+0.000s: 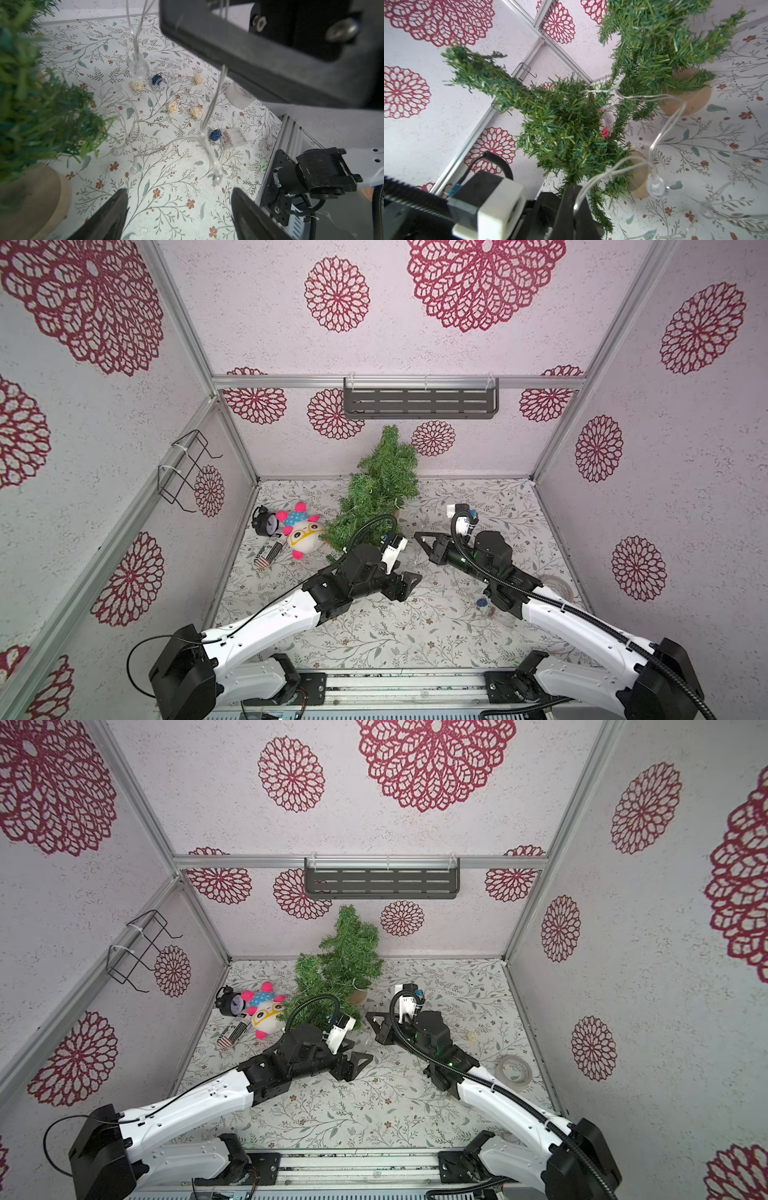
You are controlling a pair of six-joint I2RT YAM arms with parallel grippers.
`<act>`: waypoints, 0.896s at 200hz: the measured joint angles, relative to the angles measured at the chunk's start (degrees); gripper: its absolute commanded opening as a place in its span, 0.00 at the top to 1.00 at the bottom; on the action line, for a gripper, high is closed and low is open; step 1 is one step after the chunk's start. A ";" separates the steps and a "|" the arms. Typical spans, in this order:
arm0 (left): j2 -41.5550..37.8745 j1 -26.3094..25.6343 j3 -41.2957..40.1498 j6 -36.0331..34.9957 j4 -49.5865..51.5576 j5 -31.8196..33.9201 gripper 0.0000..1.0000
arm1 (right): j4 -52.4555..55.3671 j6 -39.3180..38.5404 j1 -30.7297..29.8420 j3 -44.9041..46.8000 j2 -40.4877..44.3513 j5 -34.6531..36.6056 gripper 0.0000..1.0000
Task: Wrap string light around the christmas tree
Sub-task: Wrap the light string around the Christmas tree.
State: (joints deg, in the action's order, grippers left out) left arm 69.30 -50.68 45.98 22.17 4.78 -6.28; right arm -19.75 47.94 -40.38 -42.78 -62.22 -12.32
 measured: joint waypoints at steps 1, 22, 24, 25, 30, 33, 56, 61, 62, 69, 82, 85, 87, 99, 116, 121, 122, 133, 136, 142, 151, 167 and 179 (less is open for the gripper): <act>0.00 -0.02 -0.02 -0.07 -0.09 0.02 0.18 | 0.00 0.04 0.00 -0.02 0.02 0.00 1.00; 0.00 -0.61 -0.55 -1.14 -1.53 0.98 0.18 | -0.04 1.22 0.13 -0.87 0.24 -0.17 1.00; 0.00 -0.68 -0.63 -1.25 -1.62 1.05 0.18 | -0.09 1.40 0.13 -0.94 0.24 -0.17 1.00; 0.00 -0.70 -0.68 -1.27 -1.68 1.09 0.18 | -0.09 1.46 0.13 -0.94 0.24 -0.17 1.00; 0.00 -0.96 -0.96 -1.68 -2.08 1.38 0.17 | -0.13 1.75 0.20 -1.03 0.24 -0.26 1.00; 0.00 -1.14 -1.14 -1.95 -2.27 1.55 0.17 | -0.15 1.88 0.24 -1.07 0.24 -0.31 1.00; 0.33 -2.05 -3.08 -3.89 -4.17 2.89 0.16 | -0.52 3.69 0.37 -1.11 0.22 -0.92 1.00; 0.61 -2.14 -3.32 -4.24 -4.50 3.30 0.16 | -0.68 4.11 0.39 -1.11 0.22 -1.05 1.00; 0.66 -2.16 -3.37 -4.28 -4.57 3.34 0.16 | -0.70 4.17 0.39 -1.11 0.22 -1.07 1.00; 1.27 -2.21 -3.63 -4.87 -5.27 4.07 0.16 | -0.92 4.66 0.39 -1.11 0.22 -1.36 1.00; 2.21 -2.21 -3.98 -5.95 -6.73 5.49 0.17 | -1.29 5.49 0.37 -1.14 0.24 -1.53 1.00; 2.47 -2.21 -4.11 -6.25 -7.32 5.86 0.17 | -1.38 5.75 0.39 -1.14 0.24 -1.60 1.00; 2.56 -2.21 -4.17 -6.36 -7.56 6.05 0.17 | -1.40 5.79 0.39 -1.14 0.26 -1.60 1.00; 3.30 -2.21 -4.39 -7.34 -9.53 7.34 0.19 | -1.68 6.73 0.39 -1.14 0.37 -1.92 1.00; 4.94 -2.21 -4.37 -8.81 -13.33 9.09 0.23 | -2.45 7.85 0.39 -1.29 0.42 -2.80 1.00; 5.55 -2.21 -4.33 -9.16 -14.38 9.68 0.24 | -2.64 8.24 0.39 -1.38 0.42 -2.99 1.00; 5.75 -2.21 -4.31 -9.31 -14.64 9.79 0.25 | -2.71 8.28 0.39 -1.42 0.42 -3.04 1.00; 7.06 -2.19 -4.15 -10.05 -16.37 10.56 0.28 | -3.10 8.81 0.39 -1.62 0.42 -3.30 1.00; 7.37 -2.19 -4.13 -10.40 -16.76 10.78 0.29 | -3.17 8.92 0.39 -1.66 0.42 -3.34 1.00; 8.00 -2.19 -4.11 -10.80 -17.75 11.19 0.33 | -3.39 9.16 0.39 -1.70 0.42 -3.41 1.00; 8.63 -2.16 -4.11 -11.30 -18.95 11.58 0.41 | -3.56 9.22 0.42 -1.77 0.42 -3.52 1.00; 9.18 -2.14 -4.11 -11.52 -20.98 11.78 0.60 | -3.63 9.29 0.63 -1.99 0.42 -3.58 1.00; 9.09 -2.10 -4.11 -11.98 -22.12 11.85 0.69 | -4.02 9.35 1.01 -2.08 0.42 -3.76 1.00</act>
State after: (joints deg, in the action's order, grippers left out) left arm 78.39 -52.77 41.87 10.20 -17.34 5.56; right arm -23.77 57.30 -39.38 -44.86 -61.80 -16.08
